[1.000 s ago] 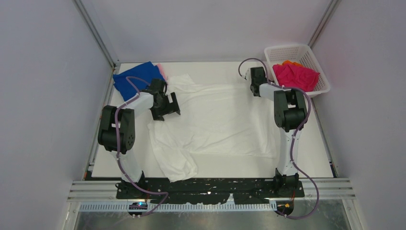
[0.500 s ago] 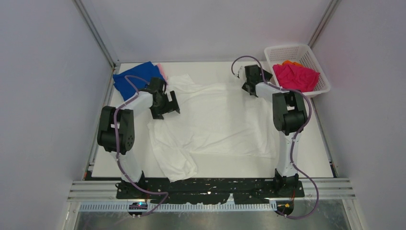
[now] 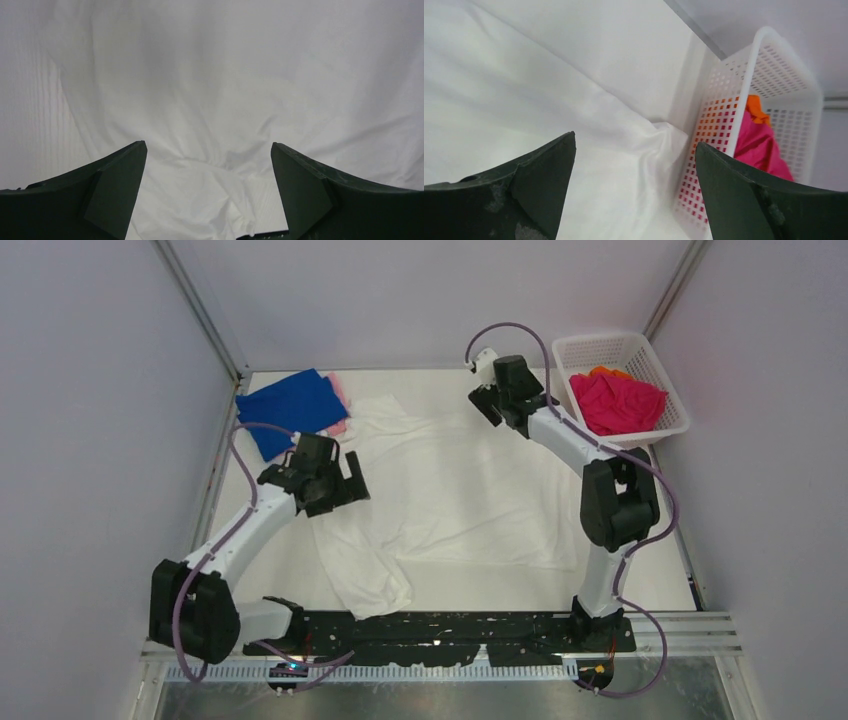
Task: Fold and stack the t-shirts
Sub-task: Flatten out the tshirt, then grab the side of the flattened tshirt closest away from the robot with both arms
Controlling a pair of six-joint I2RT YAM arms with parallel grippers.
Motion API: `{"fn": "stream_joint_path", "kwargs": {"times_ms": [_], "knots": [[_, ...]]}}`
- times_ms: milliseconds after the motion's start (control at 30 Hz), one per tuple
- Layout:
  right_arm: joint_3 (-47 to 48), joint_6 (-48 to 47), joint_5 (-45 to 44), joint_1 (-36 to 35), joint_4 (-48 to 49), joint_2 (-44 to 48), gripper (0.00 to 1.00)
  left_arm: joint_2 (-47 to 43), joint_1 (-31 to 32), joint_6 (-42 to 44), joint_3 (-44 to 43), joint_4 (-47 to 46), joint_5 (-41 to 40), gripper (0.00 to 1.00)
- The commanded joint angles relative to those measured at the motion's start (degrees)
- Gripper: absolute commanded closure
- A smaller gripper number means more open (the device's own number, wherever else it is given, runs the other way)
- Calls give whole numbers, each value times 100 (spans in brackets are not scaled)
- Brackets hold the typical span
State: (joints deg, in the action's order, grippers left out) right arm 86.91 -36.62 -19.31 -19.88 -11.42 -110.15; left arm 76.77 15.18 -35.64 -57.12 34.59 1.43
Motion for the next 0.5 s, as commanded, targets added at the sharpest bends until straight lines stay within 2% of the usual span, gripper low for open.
{"fn": "stream_joint_path", "kwargs": {"times_ms": [0, 167, 200, 400, 467], "knots": [[-336, 2556, 585, 46, 326, 902, 5, -1033, 858, -566, 877, 924, -663, 0], [-2187, 4875, 821, 46, 1332, 2548, 5, -2268, 2038, -1244, 1615, 2019, -1102, 0], [-2708, 5068, 805, 41, 1453, 2730, 5, -2500, 2183, -1395, 1777, 2105, -1088, 0], [-4246, 6123, 159, 45, 814, 4423, 4, -3730, 3518, -2217, 2743, 2058, -648, 1], [-4568, 6413, -180, 46, 498, 4812, 5, -3884, 3813, -2460, 2976, 1902, -574, 4]]}}
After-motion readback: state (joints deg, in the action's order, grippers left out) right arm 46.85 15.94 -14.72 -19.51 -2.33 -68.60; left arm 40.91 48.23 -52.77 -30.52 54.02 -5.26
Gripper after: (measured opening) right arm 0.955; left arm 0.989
